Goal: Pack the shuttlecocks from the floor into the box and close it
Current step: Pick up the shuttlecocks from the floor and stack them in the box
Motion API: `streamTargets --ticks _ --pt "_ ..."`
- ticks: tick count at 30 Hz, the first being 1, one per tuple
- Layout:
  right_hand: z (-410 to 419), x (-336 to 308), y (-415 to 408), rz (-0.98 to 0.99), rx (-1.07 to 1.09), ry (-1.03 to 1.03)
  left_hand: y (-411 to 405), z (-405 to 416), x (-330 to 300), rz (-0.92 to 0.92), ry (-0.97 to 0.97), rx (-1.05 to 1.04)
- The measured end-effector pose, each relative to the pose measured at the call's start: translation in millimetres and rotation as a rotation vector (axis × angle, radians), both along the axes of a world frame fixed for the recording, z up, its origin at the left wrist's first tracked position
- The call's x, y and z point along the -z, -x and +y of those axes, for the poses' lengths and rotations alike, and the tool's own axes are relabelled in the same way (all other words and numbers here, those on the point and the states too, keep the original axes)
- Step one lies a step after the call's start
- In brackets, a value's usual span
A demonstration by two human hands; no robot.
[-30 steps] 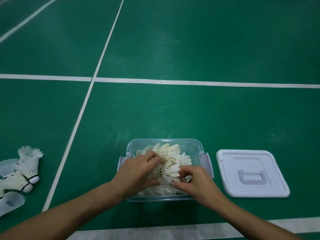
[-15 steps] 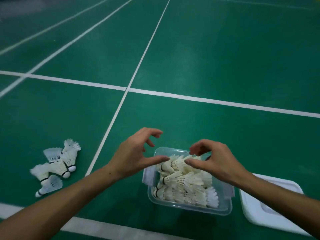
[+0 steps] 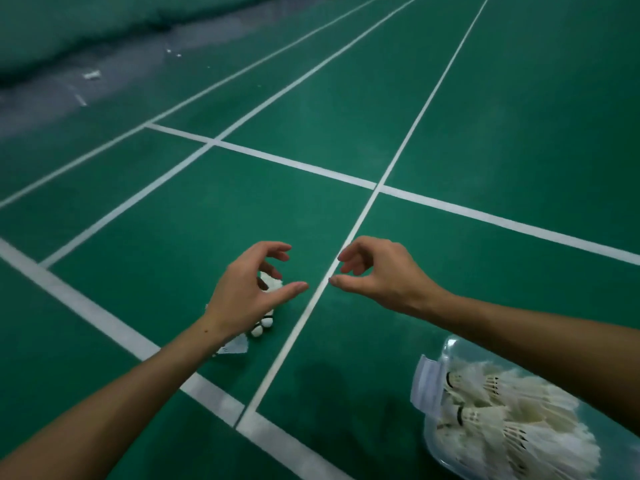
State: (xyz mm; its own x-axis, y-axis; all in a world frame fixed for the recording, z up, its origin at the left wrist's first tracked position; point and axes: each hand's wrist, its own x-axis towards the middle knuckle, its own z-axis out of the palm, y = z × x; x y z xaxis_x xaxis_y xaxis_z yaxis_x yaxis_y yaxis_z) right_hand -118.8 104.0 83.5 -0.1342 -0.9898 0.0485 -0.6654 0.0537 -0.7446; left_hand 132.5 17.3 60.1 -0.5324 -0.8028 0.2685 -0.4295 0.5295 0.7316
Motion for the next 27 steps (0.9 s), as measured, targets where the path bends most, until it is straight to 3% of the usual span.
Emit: streamTargets --ticks 10,21,24,27 --pt "-79.6 92.9 -72.1 -0.041 -0.117 -0.070 -86.0 -56.4 79.7 -0.254 -0.050 -0.161" --pt "-121.3 169.9 -120.4 0.160 -0.227 -0.145 -92.8 -97.9 133.1 -0.879 0.008 -0.056" --pt "-119.3 179.1 -119.5 0.196 -0.219 -0.138 -91.1 -104.8 137.7 -0.890 -0.058 -0.032" --pt "-113.4 181.7 -111.4 0.224 -0.197 -0.126 -92.0 -103.9 144.3 -0.713 -0.201 -0.026"
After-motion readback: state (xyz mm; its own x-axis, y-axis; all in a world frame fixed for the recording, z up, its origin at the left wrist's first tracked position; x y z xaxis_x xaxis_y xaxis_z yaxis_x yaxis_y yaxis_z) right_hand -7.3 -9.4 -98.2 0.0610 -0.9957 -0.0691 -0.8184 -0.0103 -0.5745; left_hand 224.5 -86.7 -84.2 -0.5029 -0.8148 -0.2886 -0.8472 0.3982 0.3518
